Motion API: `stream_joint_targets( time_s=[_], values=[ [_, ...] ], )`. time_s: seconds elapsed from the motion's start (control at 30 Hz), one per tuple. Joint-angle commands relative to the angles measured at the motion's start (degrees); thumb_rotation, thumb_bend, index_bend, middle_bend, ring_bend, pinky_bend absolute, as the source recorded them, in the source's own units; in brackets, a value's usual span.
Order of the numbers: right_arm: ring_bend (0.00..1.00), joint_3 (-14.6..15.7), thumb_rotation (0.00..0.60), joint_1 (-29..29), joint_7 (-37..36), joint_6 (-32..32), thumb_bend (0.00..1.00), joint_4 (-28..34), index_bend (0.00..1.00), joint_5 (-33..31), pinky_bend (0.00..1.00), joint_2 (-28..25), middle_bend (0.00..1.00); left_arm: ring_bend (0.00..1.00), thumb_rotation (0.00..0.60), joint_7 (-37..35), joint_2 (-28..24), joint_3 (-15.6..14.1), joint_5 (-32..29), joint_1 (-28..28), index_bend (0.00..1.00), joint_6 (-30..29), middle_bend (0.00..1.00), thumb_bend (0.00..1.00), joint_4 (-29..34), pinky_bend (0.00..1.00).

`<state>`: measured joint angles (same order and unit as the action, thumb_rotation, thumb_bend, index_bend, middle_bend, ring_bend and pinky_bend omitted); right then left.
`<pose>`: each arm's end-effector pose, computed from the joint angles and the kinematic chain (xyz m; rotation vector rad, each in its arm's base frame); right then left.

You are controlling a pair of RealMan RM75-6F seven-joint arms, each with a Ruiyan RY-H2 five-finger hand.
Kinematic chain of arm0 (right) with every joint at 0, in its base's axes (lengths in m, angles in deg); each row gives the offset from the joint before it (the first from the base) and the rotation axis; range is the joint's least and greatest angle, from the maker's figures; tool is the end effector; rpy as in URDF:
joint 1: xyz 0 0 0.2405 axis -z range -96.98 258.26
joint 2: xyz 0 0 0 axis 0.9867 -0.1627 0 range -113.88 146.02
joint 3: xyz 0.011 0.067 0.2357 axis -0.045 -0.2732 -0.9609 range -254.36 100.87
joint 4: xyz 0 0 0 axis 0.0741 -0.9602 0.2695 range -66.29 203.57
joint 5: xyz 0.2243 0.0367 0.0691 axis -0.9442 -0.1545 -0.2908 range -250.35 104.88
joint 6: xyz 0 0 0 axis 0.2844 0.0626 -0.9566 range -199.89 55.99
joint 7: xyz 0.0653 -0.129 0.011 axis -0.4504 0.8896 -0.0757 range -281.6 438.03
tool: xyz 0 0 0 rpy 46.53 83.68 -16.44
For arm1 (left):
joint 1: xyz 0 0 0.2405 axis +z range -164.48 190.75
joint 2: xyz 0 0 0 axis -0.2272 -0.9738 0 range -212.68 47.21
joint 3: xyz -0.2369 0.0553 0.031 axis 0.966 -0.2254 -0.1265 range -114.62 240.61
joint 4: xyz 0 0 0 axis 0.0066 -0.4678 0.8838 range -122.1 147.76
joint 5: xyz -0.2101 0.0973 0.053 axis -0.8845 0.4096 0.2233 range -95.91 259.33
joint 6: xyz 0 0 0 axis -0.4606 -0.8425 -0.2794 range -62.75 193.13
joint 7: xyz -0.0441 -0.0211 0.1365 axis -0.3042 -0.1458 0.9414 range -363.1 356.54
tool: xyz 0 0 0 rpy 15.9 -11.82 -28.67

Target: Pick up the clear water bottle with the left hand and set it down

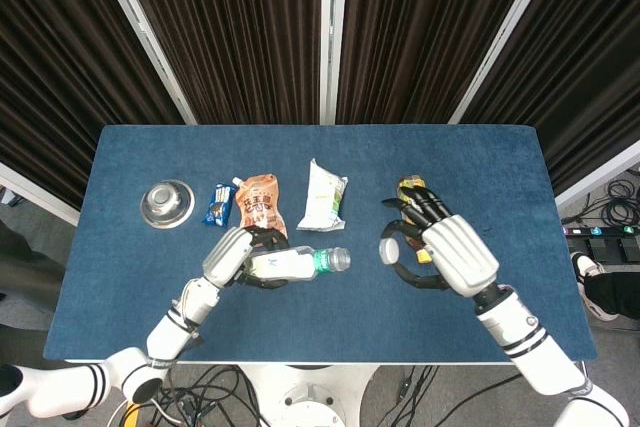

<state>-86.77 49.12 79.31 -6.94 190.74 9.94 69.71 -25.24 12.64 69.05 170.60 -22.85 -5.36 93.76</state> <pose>-0.0971 -0.2636 0.1107 1.8449 -0.9945 1.3139 -0.1184 0.2908 -0.0516 -1.7318 -1.3348 -1.6325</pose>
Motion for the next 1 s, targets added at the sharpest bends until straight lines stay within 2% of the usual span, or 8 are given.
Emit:
stream_joint_targets(
  time_s=[0.03,0.17,0.37,0.47,0.57,0.63,0.87,1.0],
  values=[
    [0.00,1.01,0.600,0.39,-0.33,-1.84,0.32,-1.31,0.54,-1.62,0.00,-0.75,0.15,0.55,0.600,11.76,-2.03,-2.28,-5.10,0.37,0.69,6.98,0.62,0.25,-3.24,0.45],
    [0.00,2.60,0.600,0.06,0.46,-4.57,0.32,-3.24,0.54,-2.53,0.00,0.67,0.15,0.55,0.600,16.66,-0.01,-2.47,-8.43,0.87,0.69,9.24,0.62,0.25,-6.20,0.45],
    [0.00,3.90,0.600,-0.44,2.98,-6.46,0.32,-6.36,0.54,-3.84,0.00,4.49,0.14,0.52,0.600,20.82,3.17,-2.29,-9.47,0.93,0.66,9.74,0.60,0.25,-9.73,0.45],
    [0.00,4.75,0.600,-0.80,4.60,-7.70,0.32,-7.97,0.54,-4.47,0.00,6.51,0.14,0.40,0.600,22.76,3.45,-2.59,-9.96,0.70,0.52,11.07,0.49,0.22,-9.98,0.40],
    [0.00,5.12,0.600,-1.38,6.79,-8.68,0.32,-9.65,0.54,-5.46,0.00,8.45,0.14,0.17,0.600,24.33,2.53,-2.65,-10.42,0.84,0.27,11.54,0.26,0.20,-8.00,0.30],
    [0.00,5.17,0.600,-2.02,8.24,-9.62,0.32,-10.80,0.54,-6.52,0.00,9.83,0.14,0.13,0.600,24.48,2.12,-2.25,-10.06,1.44,0.23,9.83,0.22,0.20,-6.86,0.28],
    [0.00,5.51,0.600,-5.07,15.80,-12.86,0.32,-17.74,0.54,-10.41,0.00,16.61,0.14,0.13,0.600,23.62,-2.67,-1.90,-7.70,3.59,0.21,4.70,0.21,0.20,-2.32,0.25],
    [0.00,6.24,0.600,-6.82,21.00,-14.36,0.32,-23.60,0.49,-12.53,0.00,21.85,0.12,0.13,0.600,22.51,-7.58,-1.78,-7.15,6.36,0.21,0.38,0.21,0.20,0.99,0.24]
  ],
)
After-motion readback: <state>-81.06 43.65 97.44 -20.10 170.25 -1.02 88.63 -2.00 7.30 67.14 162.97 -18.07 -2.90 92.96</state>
